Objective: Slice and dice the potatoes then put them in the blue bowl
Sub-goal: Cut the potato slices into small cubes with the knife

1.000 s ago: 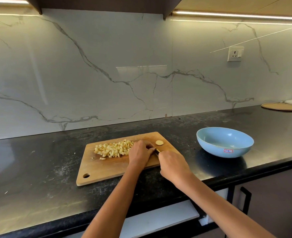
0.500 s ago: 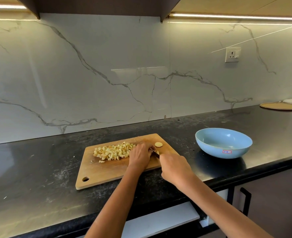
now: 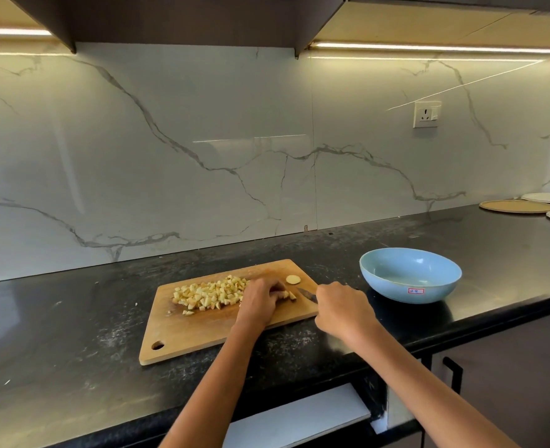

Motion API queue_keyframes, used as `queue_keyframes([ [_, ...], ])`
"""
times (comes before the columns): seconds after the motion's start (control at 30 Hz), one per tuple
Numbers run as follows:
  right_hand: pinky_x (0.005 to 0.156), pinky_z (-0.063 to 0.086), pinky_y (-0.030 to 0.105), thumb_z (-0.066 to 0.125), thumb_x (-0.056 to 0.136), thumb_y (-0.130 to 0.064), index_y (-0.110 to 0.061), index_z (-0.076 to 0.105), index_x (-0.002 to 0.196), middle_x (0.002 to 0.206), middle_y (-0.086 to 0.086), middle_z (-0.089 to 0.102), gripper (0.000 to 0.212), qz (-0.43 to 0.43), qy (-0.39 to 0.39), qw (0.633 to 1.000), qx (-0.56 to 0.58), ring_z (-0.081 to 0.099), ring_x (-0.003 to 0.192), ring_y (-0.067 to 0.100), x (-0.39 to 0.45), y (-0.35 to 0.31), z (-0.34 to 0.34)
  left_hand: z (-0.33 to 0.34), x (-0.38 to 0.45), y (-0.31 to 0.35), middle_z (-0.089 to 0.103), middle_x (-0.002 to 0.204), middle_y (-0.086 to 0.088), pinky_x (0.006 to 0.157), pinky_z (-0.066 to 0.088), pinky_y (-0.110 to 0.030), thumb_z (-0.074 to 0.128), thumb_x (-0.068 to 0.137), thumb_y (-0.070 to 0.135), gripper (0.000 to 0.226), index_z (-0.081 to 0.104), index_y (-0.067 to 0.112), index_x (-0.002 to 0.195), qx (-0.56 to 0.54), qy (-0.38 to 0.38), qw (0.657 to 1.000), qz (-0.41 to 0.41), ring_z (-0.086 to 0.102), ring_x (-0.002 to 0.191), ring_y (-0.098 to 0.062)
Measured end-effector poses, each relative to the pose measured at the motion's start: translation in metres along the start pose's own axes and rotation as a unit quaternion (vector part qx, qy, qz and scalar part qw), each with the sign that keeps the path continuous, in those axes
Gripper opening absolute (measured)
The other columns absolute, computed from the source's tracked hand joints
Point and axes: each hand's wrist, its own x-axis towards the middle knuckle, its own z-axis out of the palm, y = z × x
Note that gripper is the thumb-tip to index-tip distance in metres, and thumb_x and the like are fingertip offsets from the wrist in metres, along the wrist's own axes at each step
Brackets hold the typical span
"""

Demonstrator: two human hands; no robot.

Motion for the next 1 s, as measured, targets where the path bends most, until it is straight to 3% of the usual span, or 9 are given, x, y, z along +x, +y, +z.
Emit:
queue_keyframes([
  [0.23, 0.066, 0.040, 0.026, 0.047, 0.095, -0.016, -0.010, 0.058, 0.116, 0.109, 0.007, 0.064, 0.024, 0.019, 0.011, 1.000, 0.004, 0.064, 0.095, 0.021, 0.005, 0.008, 0.006, 0.007, 0.002, 0.005, 0.067, 0.091, -0.001, 0.072, 0.046, -0.020, 0.072, 0.076, 0.042, 0.038, 0.068, 0.012, 0.099, 0.014, 0.007, 0.999, -0.034, 0.058, 0.081, -0.010],
  [0.4, 0.067, 0.043, 0.026, 0.048, 0.096, -0.018, -0.011, 0.058, 0.116, 0.107, 0.007, 0.064, 0.024, 0.020, 0.015, 1.000, 0.015, 0.064, 0.093, 0.020, 0.011, 0.008, 0.010, 0.011, 0.006, 0.005, 0.069, 0.100, -0.003, 0.081, 0.050, -0.022, 0.065, 0.086, 0.023, 0.021, 0.069, 0.011, 0.103, 0.013, -0.010, 1.000, 0.013, 0.061, 0.089, -0.011],
  [0.57, 0.072, 0.048, 0.028, 0.048, 0.095, -0.017, -0.012, 0.058, 0.115, 0.105, 0.006, 0.063, 0.023, 0.018, 0.005, 0.999, 0.028, 0.064, 0.091, 0.019, 0.015, 0.005, 0.016, 0.006, 0.007, 0.002, 0.068, 0.107, -0.004, 0.088, 0.050, -0.023, 0.066, 0.084, 0.014, 0.024, 0.068, 0.011, 0.108, -0.028, -0.024, 0.999, 0.039, 0.062, 0.095, -0.013],
  [0.77, 0.069, 0.045, 0.027, 0.048, 0.095, -0.016, -0.011, 0.060, 0.111, 0.103, 0.006, 0.065, 0.020, 0.022, 0.007, 0.999, 0.033, 0.065, 0.091, 0.020, 0.012, 0.001, 0.018, 0.002, 0.005, -0.003, 0.069, 0.100, -0.002, 0.079, 0.052, -0.023, 0.073, 0.078, 0.022, 0.031, 0.068, 0.012, 0.106, -0.012, 0.005, 1.000, -0.007, 0.062, 0.086, -0.011],
  [1.0, 0.068, 0.039, 0.026, 0.048, 0.095, -0.015, -0.012, 0.060, 0.106, 0.104, 0.005, 0.064, 0.016, 0.020, 0.031, 0.998, 0.048, 0.063, 0.093, 0.020, 0.007, -0.013, 0.024, 0.004, 0.003, 0.006, 0.071, 0.093, 0.000, 0.075, 0.053, -0.023, 0.075, 0.077, 0.024, 0.023, 0.072, 0.012, 0.096, -0.015, -0.004, 1.000, 0.006, 0.061, 0.080, -0.008],
])
